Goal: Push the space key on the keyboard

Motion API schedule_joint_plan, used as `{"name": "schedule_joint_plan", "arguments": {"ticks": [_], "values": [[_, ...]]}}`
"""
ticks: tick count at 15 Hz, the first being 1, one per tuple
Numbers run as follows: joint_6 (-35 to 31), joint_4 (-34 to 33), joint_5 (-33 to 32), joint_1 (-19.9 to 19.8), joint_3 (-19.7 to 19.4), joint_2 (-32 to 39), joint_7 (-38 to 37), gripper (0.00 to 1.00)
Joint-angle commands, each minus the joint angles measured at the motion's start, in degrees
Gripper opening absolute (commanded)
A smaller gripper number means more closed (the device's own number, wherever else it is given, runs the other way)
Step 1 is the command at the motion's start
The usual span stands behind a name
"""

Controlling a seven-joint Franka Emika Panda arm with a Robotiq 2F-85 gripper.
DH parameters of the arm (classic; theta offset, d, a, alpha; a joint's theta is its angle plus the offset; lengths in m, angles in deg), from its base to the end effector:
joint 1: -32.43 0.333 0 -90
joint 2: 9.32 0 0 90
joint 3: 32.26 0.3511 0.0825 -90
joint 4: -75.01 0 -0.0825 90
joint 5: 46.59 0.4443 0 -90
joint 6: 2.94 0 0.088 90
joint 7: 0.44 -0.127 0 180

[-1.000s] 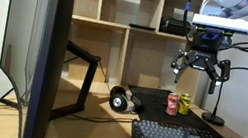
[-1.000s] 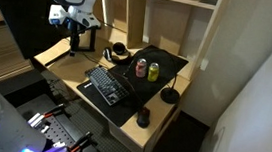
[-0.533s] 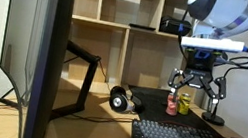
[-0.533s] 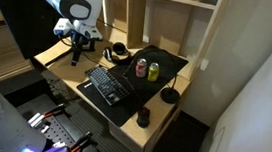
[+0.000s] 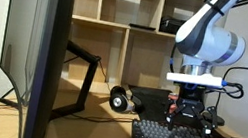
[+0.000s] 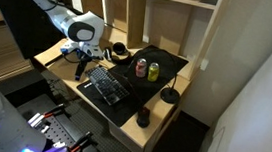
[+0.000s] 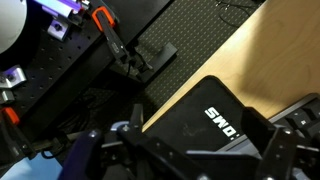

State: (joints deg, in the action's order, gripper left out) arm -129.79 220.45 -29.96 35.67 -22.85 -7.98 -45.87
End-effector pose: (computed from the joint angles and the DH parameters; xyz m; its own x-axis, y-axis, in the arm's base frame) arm 0.4304 0.1114 0.2075 0.6386 -0.6783 -0.3635 -0.6823 -0.7175 0.1402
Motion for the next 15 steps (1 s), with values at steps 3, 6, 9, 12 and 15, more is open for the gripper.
{"name": "schedule_joint_plan", "arguments": {"ticks": [3,6,9,12,15], "values": [[-4.0,-2.3,-5.0,1.9,-1.4,6.4,-8.2,1.00],[-10.5,-2.7,-3.1,2.8,-2.0,9.7,-11.3,1.00],[-15.5,-3.4,-2.7,3.9,-2.7,12.7,-14.2,1.00],[-14.9,-2.9,-2.9,4.2,-3.0,12.3,-14.2,1.00],[-15.0,-3.4,-2.7,4.4,-3.2,13.0,-14.6,1.00]]}}
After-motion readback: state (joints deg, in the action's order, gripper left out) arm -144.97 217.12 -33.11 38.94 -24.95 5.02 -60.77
